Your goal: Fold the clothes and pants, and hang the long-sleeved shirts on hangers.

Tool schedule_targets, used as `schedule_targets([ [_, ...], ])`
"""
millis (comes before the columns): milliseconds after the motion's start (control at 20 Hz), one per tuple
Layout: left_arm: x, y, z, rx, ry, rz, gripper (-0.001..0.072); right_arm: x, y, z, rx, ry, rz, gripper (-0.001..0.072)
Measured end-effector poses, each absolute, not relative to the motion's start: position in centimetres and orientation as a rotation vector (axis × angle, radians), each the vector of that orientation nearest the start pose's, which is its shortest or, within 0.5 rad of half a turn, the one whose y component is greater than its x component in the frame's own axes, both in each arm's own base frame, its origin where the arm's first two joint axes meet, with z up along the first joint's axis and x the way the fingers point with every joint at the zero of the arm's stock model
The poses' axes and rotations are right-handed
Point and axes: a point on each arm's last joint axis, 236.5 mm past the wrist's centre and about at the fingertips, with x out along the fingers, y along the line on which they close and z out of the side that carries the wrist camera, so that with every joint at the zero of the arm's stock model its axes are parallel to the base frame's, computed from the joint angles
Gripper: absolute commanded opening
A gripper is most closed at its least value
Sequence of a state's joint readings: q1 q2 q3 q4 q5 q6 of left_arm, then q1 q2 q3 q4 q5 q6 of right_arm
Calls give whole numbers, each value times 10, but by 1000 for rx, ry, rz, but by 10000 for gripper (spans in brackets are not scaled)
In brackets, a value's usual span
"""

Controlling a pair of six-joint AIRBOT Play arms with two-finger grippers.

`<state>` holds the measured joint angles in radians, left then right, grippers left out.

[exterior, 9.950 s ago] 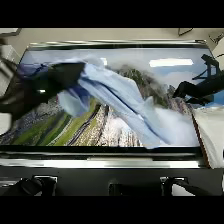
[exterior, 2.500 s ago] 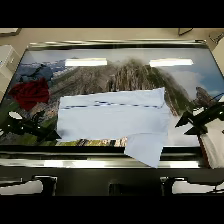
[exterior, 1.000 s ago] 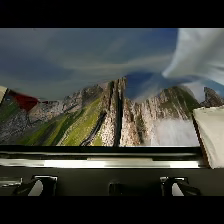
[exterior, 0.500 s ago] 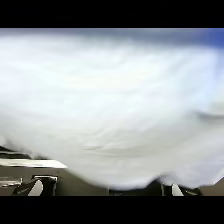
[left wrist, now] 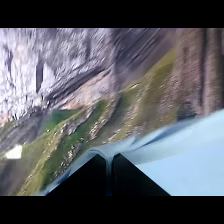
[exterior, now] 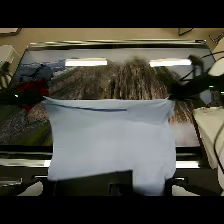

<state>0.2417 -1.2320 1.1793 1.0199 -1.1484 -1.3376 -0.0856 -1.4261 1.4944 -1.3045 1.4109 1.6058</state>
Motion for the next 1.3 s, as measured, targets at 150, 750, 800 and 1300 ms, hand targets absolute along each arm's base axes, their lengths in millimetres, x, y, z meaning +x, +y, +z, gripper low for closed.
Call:
schedule_targets([
  [150, 428, -13, 9, -481, 1138, -191, 21, 459, 32, 13, 366, 1259, 56, 42],
  [750, 546, -32, -31, -431, 1033, -204, 21, 564, -9, -29, 508, 949, -123, 43],
  [800, 548, -33, -33, -433, 1034, -203, 21, 565, -13, -28, 513, 946, -129, 43],
  [1300, 447, -31, -41, -460, 1458, -354, 21, 447, -16, -12, 411, 1458, -46, 43],
])
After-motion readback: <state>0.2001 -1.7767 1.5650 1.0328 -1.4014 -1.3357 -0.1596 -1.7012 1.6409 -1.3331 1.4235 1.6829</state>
